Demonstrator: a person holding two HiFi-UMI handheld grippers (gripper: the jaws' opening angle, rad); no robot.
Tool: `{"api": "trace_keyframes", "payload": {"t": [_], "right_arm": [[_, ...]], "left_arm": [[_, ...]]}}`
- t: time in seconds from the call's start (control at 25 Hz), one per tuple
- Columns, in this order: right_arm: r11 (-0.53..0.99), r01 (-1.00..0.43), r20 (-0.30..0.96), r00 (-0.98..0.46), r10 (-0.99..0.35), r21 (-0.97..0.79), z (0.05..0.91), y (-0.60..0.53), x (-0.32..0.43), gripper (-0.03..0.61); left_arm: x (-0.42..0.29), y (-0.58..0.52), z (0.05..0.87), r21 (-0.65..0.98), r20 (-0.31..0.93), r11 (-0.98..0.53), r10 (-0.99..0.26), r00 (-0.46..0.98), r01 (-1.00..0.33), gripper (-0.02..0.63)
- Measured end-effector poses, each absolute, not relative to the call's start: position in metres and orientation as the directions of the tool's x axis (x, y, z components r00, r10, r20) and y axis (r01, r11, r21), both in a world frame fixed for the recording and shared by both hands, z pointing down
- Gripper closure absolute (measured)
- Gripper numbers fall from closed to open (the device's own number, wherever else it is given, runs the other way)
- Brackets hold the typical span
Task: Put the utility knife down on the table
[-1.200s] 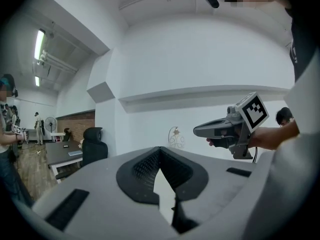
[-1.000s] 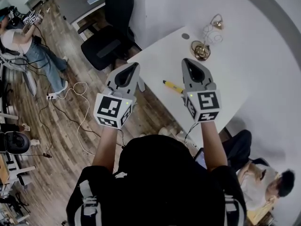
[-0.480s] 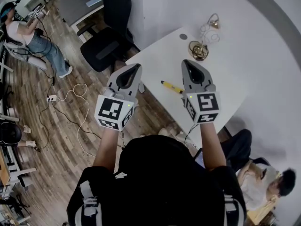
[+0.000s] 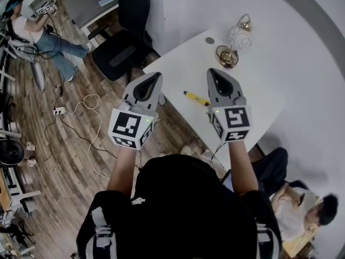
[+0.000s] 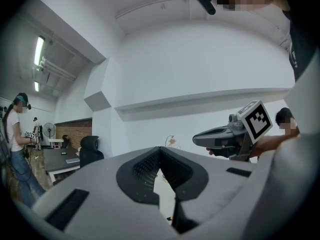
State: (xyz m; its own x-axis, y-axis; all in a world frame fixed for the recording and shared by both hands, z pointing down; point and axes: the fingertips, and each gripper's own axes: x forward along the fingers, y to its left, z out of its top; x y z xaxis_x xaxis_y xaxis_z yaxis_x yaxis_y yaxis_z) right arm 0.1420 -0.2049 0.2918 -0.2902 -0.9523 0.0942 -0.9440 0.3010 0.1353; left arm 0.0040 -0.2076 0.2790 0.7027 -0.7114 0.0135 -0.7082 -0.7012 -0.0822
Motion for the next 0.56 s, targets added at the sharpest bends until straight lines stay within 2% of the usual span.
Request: {"api": "trace_keyframes", "payload": {"t": [0.2,0.56], "right_arm": [[0.297,-0.945,0.107,-0.284,-0.953,0.137,0.2950,-0.2022,0.1425,0.545],[0.302,-0.944,0.116,-0.288,-0.951,0.135,0.2952,-0.2091,0.1433,0.545]], "left_arm": [[0.0046,-0.2039,0.2792,-0.032,0.007,-0.718,-0.695,0.719,-0.695,0.594],[0.0066,-0.2124,0.2773,-0.046,0.011,-0.714,-0.700,0.714,-0.699,0.594]]}}
